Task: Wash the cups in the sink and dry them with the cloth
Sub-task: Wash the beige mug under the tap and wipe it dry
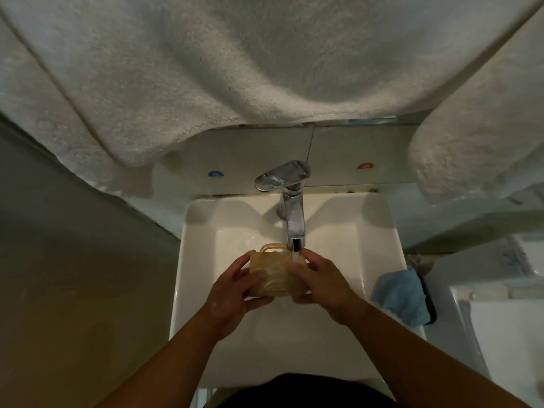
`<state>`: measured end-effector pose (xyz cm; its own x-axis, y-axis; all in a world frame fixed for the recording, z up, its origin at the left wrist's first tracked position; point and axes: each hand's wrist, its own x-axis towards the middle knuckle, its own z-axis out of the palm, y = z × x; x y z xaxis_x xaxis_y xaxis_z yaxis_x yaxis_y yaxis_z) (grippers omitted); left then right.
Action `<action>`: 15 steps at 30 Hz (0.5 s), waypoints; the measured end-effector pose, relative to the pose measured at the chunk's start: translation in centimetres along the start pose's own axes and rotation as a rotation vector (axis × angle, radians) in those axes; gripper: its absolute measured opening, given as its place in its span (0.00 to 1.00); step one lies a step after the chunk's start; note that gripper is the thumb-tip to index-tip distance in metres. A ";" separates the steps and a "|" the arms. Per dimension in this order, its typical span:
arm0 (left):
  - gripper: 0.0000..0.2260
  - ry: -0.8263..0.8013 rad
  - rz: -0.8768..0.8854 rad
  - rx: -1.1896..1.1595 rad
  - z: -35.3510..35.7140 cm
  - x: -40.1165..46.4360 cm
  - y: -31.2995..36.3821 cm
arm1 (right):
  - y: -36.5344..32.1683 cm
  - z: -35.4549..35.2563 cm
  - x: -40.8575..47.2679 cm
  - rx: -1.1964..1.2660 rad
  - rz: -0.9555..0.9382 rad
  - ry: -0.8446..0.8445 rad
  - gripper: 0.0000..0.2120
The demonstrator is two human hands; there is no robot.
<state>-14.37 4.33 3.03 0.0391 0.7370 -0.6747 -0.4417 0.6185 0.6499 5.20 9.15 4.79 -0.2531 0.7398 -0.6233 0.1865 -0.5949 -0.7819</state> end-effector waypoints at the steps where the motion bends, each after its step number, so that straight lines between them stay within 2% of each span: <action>1: 0.25 0.001 0.006 0.014 0.2 0.1 0.0 | -0.1 0.2 -0.1 0.002 0.005 0.024 0.14; 5: 0.29 0.000 0.043 0.097 1.0 0.4 -0.3 | -0.6 1.0 0.1 -0.174 -0.020 0.113 0.18; 9: 0.30 0.015 0.057 0.072 1.2 1.0 -0.4 | -0.6 -0.3 0.8 0.015 0.005 0.054 0.11; 12: 0.30 0.001 0.046 0.057 1.4 1.2 -0.3 | -0.2 -0.4 1.1 -0.043 -0.029 0.072 0.13; 15: 0.31 -0.004 0.035 0.043 1.2 1.5 -0.1 | -0.3 0.2 1.5 -0.066 -0.038 0.143 0.07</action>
<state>-13.19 5.67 2.35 0.0282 0.7593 -0.6502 -0.4040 0.6036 0.6874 4.55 10.37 4.06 -0.1247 0.8011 -0.5854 0.2431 -0.5474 -0.8008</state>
